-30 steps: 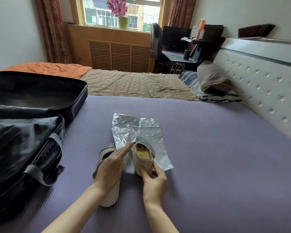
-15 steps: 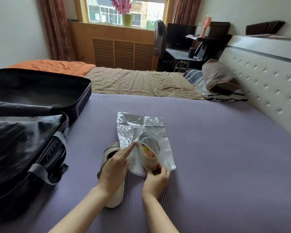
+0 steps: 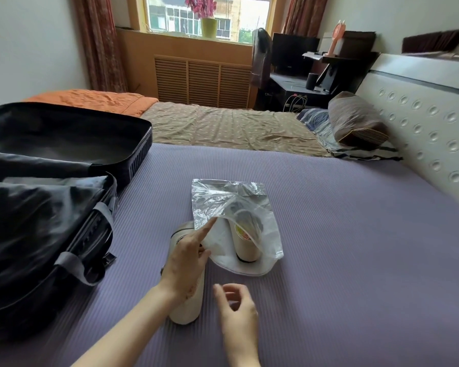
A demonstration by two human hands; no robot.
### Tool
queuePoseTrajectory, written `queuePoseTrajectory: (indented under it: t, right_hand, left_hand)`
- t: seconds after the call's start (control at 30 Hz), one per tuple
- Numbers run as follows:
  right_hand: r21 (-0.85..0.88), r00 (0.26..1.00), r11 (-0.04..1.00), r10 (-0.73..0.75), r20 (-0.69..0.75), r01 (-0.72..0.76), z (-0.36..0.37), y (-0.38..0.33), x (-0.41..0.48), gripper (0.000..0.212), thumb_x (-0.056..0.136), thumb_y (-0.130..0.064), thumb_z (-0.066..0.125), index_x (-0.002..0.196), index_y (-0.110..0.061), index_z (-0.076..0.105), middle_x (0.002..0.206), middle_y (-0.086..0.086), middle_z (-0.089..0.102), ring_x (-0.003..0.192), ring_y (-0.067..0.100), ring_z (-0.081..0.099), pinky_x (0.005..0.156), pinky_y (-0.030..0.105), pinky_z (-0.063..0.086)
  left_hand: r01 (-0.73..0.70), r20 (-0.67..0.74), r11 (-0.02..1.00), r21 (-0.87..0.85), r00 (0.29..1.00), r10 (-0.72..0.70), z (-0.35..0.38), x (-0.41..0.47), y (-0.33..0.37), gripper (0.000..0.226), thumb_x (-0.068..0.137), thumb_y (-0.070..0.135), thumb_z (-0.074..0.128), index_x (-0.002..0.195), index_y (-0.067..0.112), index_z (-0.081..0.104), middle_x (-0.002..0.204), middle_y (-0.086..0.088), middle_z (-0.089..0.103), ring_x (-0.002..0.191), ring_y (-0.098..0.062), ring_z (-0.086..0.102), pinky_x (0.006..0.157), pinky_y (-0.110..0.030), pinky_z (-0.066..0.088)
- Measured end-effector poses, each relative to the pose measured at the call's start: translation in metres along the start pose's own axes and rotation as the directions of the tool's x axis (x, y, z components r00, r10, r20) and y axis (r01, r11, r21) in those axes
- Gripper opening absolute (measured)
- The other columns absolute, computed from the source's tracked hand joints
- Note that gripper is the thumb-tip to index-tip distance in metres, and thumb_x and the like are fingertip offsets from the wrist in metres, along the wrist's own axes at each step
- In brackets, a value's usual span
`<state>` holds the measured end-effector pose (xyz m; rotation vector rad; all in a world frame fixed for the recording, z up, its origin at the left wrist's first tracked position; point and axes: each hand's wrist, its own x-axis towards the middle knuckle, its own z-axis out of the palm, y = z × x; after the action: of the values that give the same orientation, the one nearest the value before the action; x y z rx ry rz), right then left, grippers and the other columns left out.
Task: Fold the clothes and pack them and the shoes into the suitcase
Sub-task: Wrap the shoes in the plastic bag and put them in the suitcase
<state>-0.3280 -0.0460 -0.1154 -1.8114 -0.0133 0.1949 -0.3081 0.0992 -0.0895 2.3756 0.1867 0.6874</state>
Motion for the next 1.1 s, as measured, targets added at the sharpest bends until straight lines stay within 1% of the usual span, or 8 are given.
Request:
queuePoseTrajectory:
  t: [0.07,0.17,0.33,0.43,0.53,0.77,0.9,1.1]
  right_hand:
    - [-0.171,0.985,0.985,0.011,0.171,0.019,-0.007,-0.011,-0.013,0.025,0.077,-0.055,0.067,0.082,-0.031,0.062,0.076,-0.013,0.067,0.075,0.002,0.061,0.071,0.019,0.047]
    - [-0.306,0.965,0.95,0.029,0.26,0.054,-0.002,-0.035,-0.017,0.042,0.074,-0.07,0.059,0.098,-0.035,0.06,0.083,-0.017,0.061,0.085,0.001,0.057,0.076,0.023,0.044]
    - [-0.265,0.949,0.964,0.096,0.3,-0.014,0.015,-0.045,-0.005,0.028,0.075,-0.053,0.064,0.097,-0.036,0.062,0.099,-0.014,0.066,0.098,0.009,0.062,0.084,0.033,0.052]
    - [-0.162,0.932,0.984,0.13,0.338,-0.078,0.006,-0.043,-0.004,0.006,0.068,-0.04,0.067,0.073,-0.042,0.065,0.082,-0.017,0.07,0.083,0.006,0.066,0.071,0.045,0.058]
    - [-0.154,0.903,0.986,0.124,0.412,-0.065,-0.022,-0.041,-0.009,0.018,0.068,-0.03,0.069,0.082,-0.041,0.074,0.077,-0.012,0.072,0.074,0.008,0.069,0.06,0.044,0.059]
    - [-0.15,0.805,0.985,0.155,0.573,-0.083,-0.104,-0.036,-0.015,0.028,0.08,-0.015,0.062,0.1,-0.031,0.075,0.091,0.0,0.075,0.089,0.014,0.07,0.063,0.039,0.058]
    - [-0.186,0.768,0.981,0.155,0.622,-0.048,-0.13,-0.039,-0.016,0.043,0.058,-0.034,0.06,0.099,-0.037,0.075,0.089,0.005,0.074,0.072,0.011,0.065,0.058,0.03,0.054]
    - [-0.174,0.722,0.981,0.18,0.668,-0.084,-0.164,-0.034,-0.016,0.044,0.073,-0.013,0.054,0.106,-0.034,0.073,0.092,0.01,0.073,0.068,0.008,0.063,0.06,0.021,0.046]
  left_hand:
    - [-0.001,-0.015,1.0,-0.021,1.0,0.001,0.0,0.005,-0.003,0.08,0.079,-0.001,0.069,0.143,0.032,0.034,0.091,-0.008,0.064,0.073,-0.018,0.063,0.071,-0.035,0.056]
    - [0.076,-0.035,0.989,-0.127,0.996,-0.081,-0.005,0.01,0.0,0.064,0.083,0.004,0.067,0.135,0.034,0.044,0.112,-0.004,0.065,0.088,-0.014,0.066,0.084,-0.032,0.055]
    - [0.23,0.055,0.92,-0.317,0.973,-0.224,-0.025,0.024,0.009,0.047,0.086,-0.002,0.061,0.126,0.022,0.058,0.113,0.004,0.065,0.096,0.009,0.06,0.074,-0.004,0.046]
    - [0.239,0.086,0.917,-0.321,0.971,-0.223,-0.031,0.032,0.011,0.049,0.082,-0.006,0.062,0.124,0.02,0.059,0.11,0.004,0.063,0.106,-0.002,0.056,0.071,0.002,0.041]
    - [0.232,0.086,0.929,-0.288,0.973,-0.216,-0.031,0.033,0.008,0.053,0.08,-0.006,0.064,0.124,0.023,0.06,0.11,0.007,0.063,0.106,-0.003,0.056,0.074,0.004,0.039]
    - [0.226,0.064,0.952,-0.205,0.974,-0.218,-0.029,0.023,0.001,0.055,0.08,-0.007,0.065,0.126,0.023,0.059,0.112,0.006,0.063,0.107,-0.003,0.057,0.091,-0.01,0.038]
    - [0.2,0.058,0.971,-0.13,0.979,-0.194,-0.029,0.016,0.0,0.055,0.081,-0.007,0.064,0.127,0.022,0.057,0.119,0.008,0.061,0.107,-0.009,0.06,0.094,-0.015,0.042]
    - [0.144,0.053,0.988,-0.049,0.989,-0.141,-0.027,0.005,-0.009,0.055,0.081,-0.006,0.065,0.129,0.021,0.056,0.125,0.0,0.061,0.109,-0.016,0.062,0.096,-0.025,0.046]
